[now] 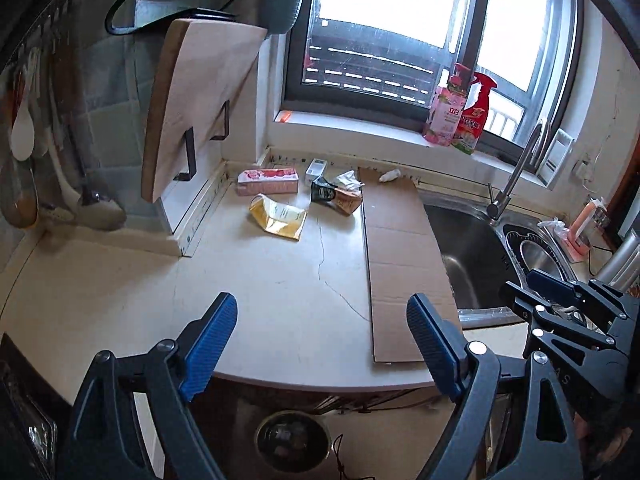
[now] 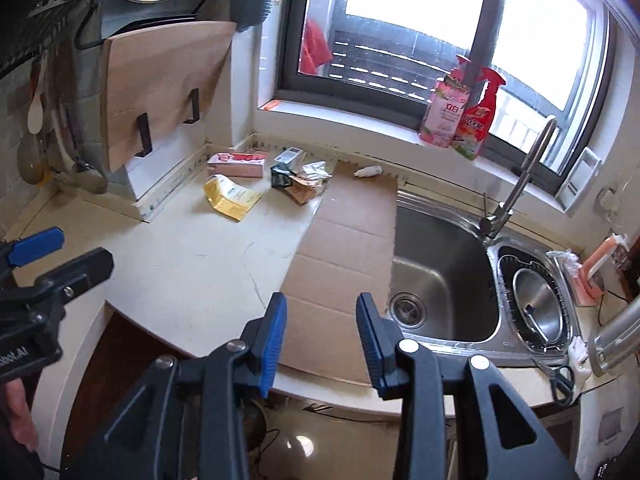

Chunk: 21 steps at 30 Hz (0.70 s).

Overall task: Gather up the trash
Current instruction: 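Raise both open tools back up to the counter trash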

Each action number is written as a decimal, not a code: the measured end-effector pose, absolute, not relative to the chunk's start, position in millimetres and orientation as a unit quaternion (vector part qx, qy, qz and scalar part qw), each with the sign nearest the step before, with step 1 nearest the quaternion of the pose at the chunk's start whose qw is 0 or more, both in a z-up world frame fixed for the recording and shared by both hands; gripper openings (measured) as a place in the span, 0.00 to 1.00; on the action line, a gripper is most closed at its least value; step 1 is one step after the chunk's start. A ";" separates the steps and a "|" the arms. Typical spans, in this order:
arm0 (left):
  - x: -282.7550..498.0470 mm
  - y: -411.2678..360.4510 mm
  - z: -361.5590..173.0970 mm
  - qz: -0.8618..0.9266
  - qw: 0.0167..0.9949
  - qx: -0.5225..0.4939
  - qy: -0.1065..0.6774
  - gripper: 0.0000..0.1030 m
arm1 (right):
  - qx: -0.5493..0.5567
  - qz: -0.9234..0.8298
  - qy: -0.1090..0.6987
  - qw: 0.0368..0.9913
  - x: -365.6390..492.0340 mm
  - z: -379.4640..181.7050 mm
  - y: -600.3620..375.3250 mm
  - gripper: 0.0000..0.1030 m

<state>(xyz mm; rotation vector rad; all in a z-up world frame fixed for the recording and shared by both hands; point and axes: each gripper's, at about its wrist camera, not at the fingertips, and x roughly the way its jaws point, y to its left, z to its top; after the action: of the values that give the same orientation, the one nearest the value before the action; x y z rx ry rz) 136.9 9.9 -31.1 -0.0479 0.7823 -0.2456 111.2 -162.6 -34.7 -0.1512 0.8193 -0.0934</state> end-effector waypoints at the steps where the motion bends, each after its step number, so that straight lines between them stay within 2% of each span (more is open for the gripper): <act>1: 141.2 10.2 -29.0 -0.123 0.918 -0.020 0.377 0.85 | -0.074 -0.053 0.398 0.913 113.4 -33.6 -164.5 0.35; 11: 201.3 4.1 -32.6 -0.094 0.924 -0.015 0.371 0.88 | -0.090 -0.063 0.417 0.902 166.0 -40.0 -187.1 0.36; 21: 308.9 -21.2 -77.3 -0.003 0.907 -0.005 0.421 0.88 | -0.105 0.046 0.473 0.874 288.2 -86.6 -206.8 0.36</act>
<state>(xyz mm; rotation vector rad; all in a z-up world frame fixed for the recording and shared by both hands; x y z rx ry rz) 308.9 -21.2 -77.3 -0.0095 0.8701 -0.0059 288.2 -206.8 -86.6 -0.2187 0.9871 0.0965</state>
